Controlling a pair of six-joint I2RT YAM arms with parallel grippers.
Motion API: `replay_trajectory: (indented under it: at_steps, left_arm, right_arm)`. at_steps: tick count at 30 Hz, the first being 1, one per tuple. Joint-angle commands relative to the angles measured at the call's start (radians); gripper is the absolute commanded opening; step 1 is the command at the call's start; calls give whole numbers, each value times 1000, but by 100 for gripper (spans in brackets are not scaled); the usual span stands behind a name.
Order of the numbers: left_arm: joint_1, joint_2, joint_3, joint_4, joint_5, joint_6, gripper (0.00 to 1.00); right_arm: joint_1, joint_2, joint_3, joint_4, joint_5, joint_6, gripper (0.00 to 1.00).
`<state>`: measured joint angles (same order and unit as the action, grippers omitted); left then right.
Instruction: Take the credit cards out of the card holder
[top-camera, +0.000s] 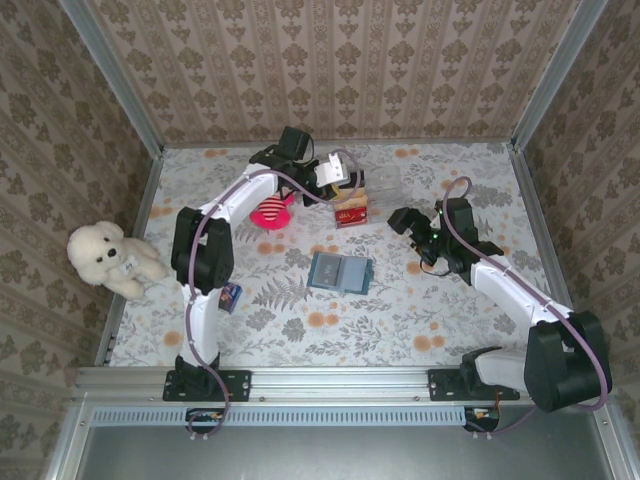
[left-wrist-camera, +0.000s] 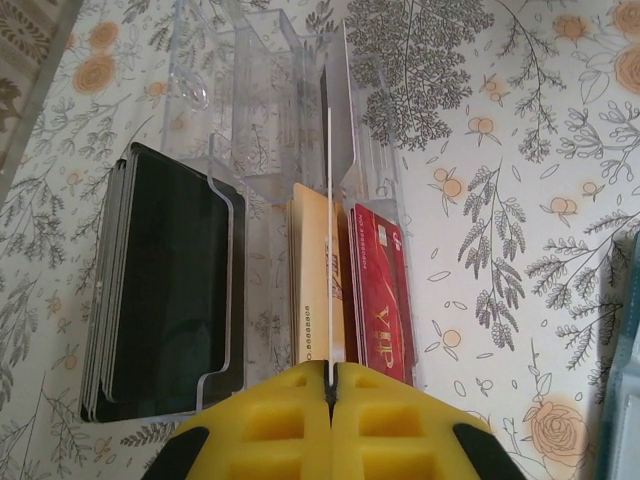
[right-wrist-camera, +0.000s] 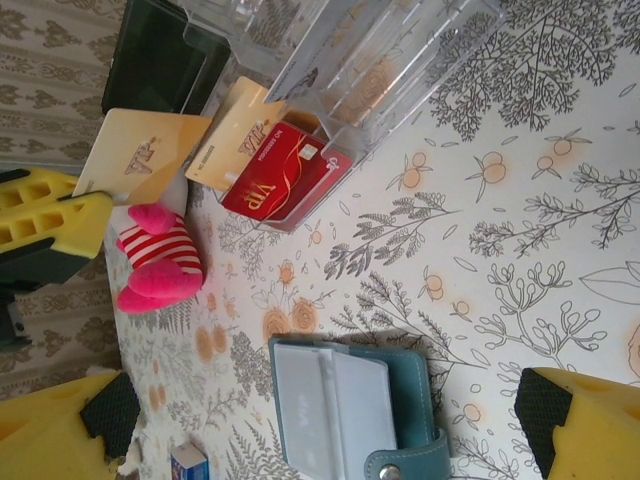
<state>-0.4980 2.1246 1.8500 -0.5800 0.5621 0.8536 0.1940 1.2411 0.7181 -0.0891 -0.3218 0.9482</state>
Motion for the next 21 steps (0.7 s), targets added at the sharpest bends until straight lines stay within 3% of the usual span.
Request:
replay_trajectory:
  at_steps: [1,13,21]
  left_arm:
    - [18,32,49,-44,52,44,0]
    - [21,66,33,9,108,-10,0]
    - [6,97,51,26,48,-28,0]
  right_arm:
    - [-8,18,-12,-19,-45,-4,100]
    - [-8,65,-25,35,-88,33,100]
    - [-8,65,-39,38,-91,45,100]
